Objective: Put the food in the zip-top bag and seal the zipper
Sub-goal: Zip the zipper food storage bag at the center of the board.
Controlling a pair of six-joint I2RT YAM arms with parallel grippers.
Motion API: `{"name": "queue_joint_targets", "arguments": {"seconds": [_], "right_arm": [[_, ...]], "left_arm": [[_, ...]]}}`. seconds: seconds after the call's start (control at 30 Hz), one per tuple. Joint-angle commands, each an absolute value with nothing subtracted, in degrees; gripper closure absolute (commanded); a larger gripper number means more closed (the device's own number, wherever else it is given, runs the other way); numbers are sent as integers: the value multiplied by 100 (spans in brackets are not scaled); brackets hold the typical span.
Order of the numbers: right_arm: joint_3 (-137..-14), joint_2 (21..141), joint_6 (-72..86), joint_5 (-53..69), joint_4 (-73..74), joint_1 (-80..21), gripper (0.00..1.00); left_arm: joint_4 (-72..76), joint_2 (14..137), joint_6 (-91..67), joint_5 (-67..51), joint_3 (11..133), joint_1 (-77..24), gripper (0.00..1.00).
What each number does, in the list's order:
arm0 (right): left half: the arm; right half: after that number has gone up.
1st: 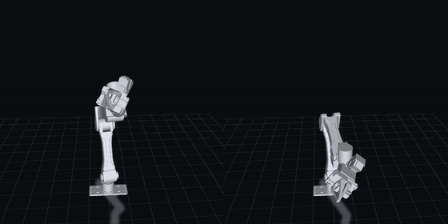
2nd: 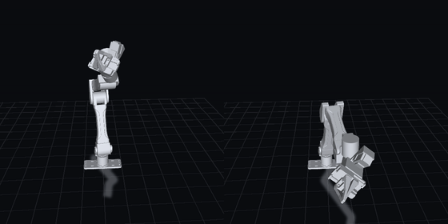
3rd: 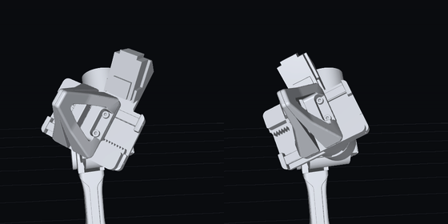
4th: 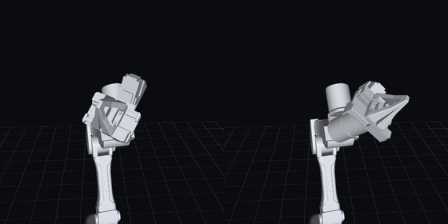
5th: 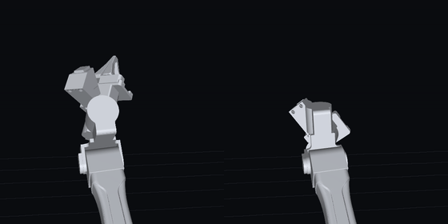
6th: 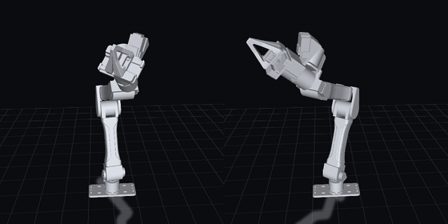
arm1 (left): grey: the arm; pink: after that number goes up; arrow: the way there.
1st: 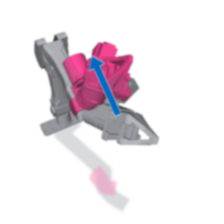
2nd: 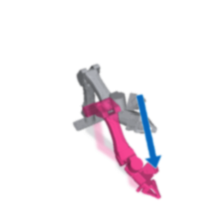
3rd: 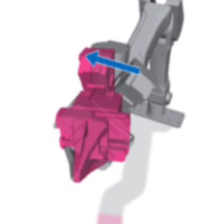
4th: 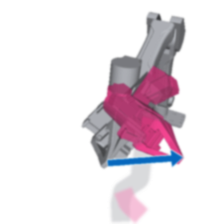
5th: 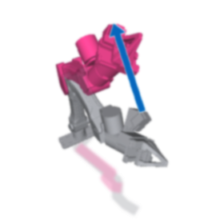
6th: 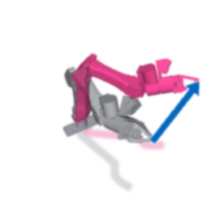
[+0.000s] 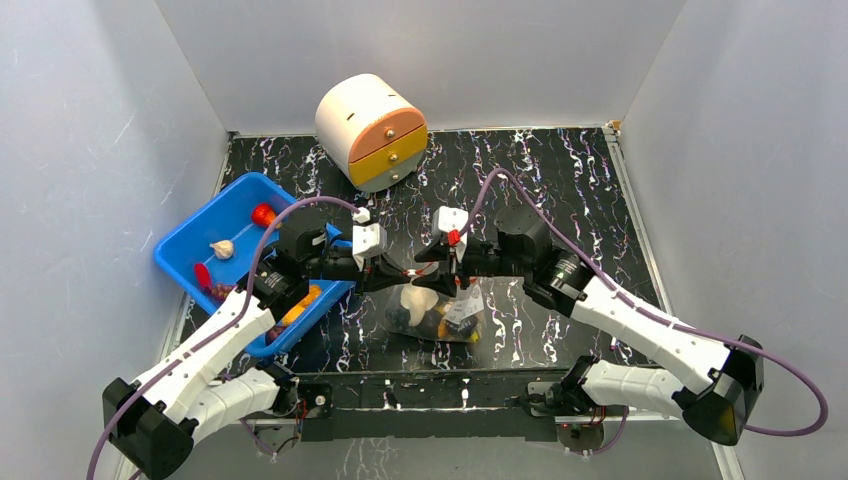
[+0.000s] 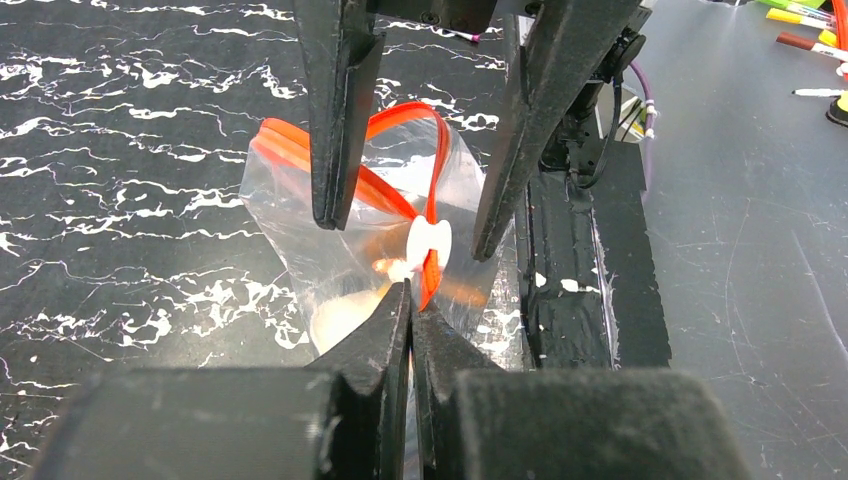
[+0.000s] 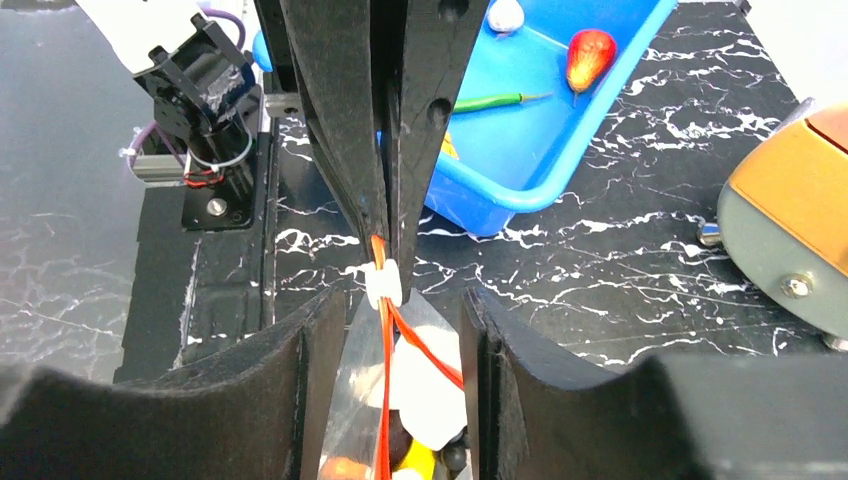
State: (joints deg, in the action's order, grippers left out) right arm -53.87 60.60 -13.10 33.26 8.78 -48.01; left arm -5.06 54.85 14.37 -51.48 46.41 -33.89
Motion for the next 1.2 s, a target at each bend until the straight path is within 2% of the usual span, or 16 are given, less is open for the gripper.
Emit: {"name": "queue_joint_targets", "arguments": {"seconds": [0.0, 0.23, 0.43, 0.73, 1.17], "right_arm": [[-5756, 6182, -1155, 3534, 422, -4832, 58], [-5775, 6298, -1105, 3603, 308, -4901, 67], [-5712, 6216, -1217, 3559, 410, -4917, 100], [-5688, 6111, -1468, 3213, 1212, -4922, 100], [-5825, 5911, -1808, 2762, 2088, -4922, 100]], "left_arm": [[-263, 5315, 1562, -5318, 4610, -3394, 100], [-349, 5339, 1637, -5300, 4634, -3393, 100], [-450, 5245, 1815, -5274, 4605, -3397, 100], [119, 4862, 1625, -5289, 4223, -3393, 100], [120, 4779, 1616, -5126, 4220, -3392, 100]]}}
